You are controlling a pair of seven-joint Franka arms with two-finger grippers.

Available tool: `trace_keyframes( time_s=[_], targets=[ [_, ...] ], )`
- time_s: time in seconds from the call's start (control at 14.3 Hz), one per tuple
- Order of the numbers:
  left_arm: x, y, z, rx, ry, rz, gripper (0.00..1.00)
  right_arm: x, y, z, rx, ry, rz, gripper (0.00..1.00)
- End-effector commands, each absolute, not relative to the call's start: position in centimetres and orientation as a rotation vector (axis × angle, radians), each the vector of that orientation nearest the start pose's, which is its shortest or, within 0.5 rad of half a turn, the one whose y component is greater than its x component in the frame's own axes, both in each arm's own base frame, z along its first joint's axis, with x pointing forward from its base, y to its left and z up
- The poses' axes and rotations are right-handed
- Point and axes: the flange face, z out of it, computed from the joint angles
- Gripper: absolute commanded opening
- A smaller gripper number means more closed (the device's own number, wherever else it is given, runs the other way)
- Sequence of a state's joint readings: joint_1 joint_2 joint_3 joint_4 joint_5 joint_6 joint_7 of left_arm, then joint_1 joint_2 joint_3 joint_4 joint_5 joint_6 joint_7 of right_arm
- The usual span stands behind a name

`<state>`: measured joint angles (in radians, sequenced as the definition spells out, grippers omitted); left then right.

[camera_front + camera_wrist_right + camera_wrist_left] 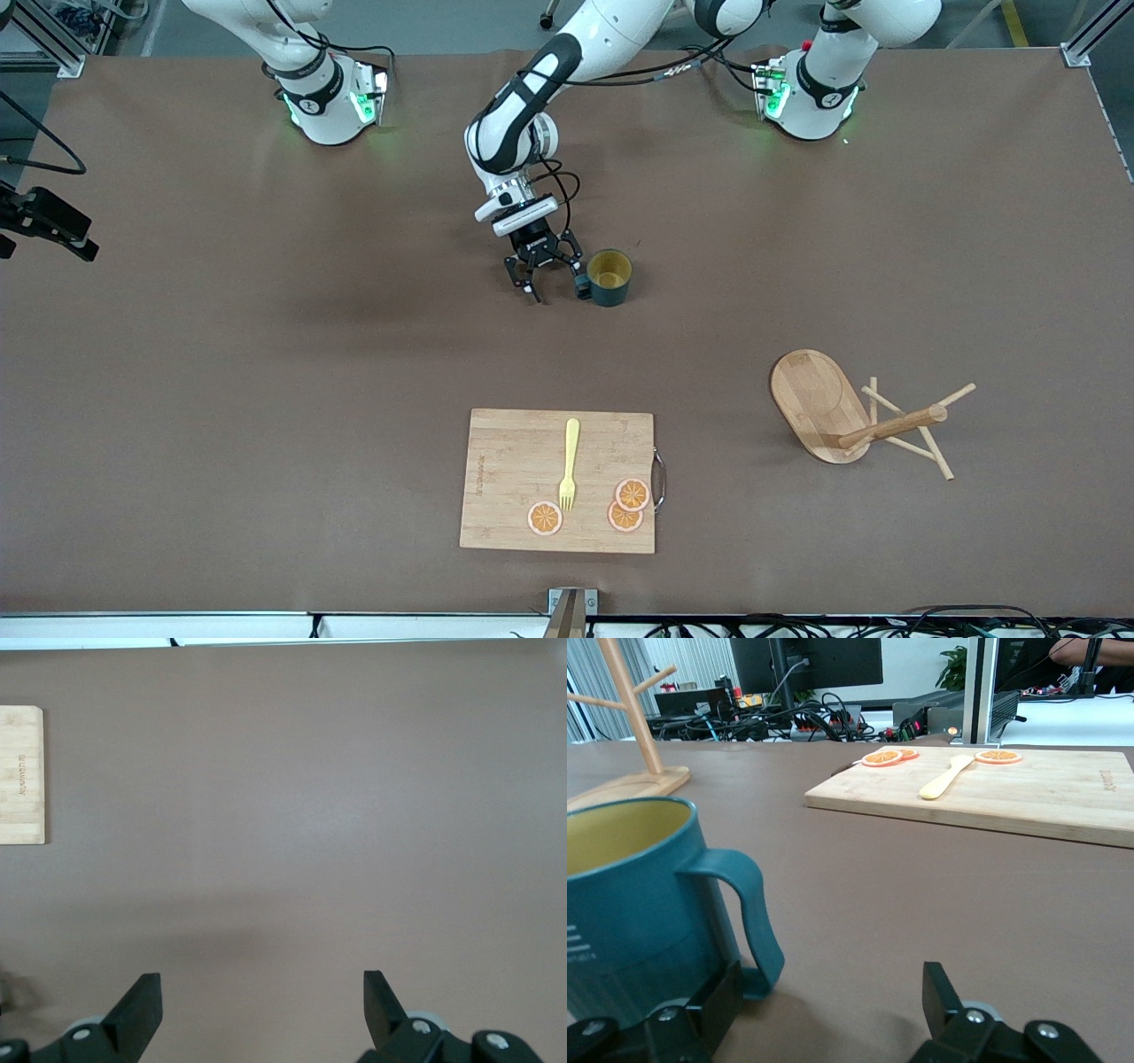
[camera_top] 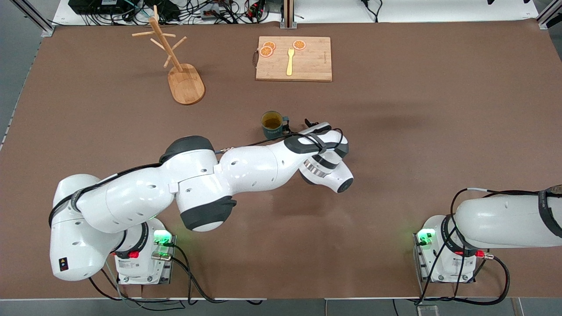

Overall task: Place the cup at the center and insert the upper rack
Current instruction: 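Lift the teal mug off the table with the left gripper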

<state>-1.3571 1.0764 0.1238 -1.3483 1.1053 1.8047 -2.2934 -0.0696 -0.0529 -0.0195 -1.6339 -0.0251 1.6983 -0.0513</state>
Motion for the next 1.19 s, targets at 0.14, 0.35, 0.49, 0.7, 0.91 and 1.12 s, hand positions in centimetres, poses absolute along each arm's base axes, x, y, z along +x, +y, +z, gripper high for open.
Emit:
trace_keyframes(
  time_s=[0.14,0.35,0.49,0.7,0.91,1.12],
  targets=[
    [28.3,-62.7,8.1,-2.296,-0.377,-1.567,0.91,54.7,-5.1,63.9,-3.155,0.054,-0.199,1.0],
    [28.6,-62.6,8.3,-2.288,-0.336,-1.549,0.91,54.7,-5.1,63.9,-3.155,0.054,-0.197,1.0],
    [28.8,-62.6,8.3,-2.287,-0.338,-1.549,0.91,54.7,-5.0,63.9,-3.156,0.049,-0.194,1.0],
    [29.2,-62.3,8.2,-2.284,-0.344,-1.545,0.91,54.6,-4.8,63.8,-3.157,0.042,-0.187,1.0],
    [29.4,-62.3,8.1,-2.289,-0.347,-1.542,0.91,54.6,-4.8,63.9,-3.157,0.042,-0.192,1.0],
    [30.0,-62.0,8.0,-2.283,-0.356,-1.54,0.91,54.7,-5.0,63.9,-3.157,0.047,-0.197,1.0]
  ],
)
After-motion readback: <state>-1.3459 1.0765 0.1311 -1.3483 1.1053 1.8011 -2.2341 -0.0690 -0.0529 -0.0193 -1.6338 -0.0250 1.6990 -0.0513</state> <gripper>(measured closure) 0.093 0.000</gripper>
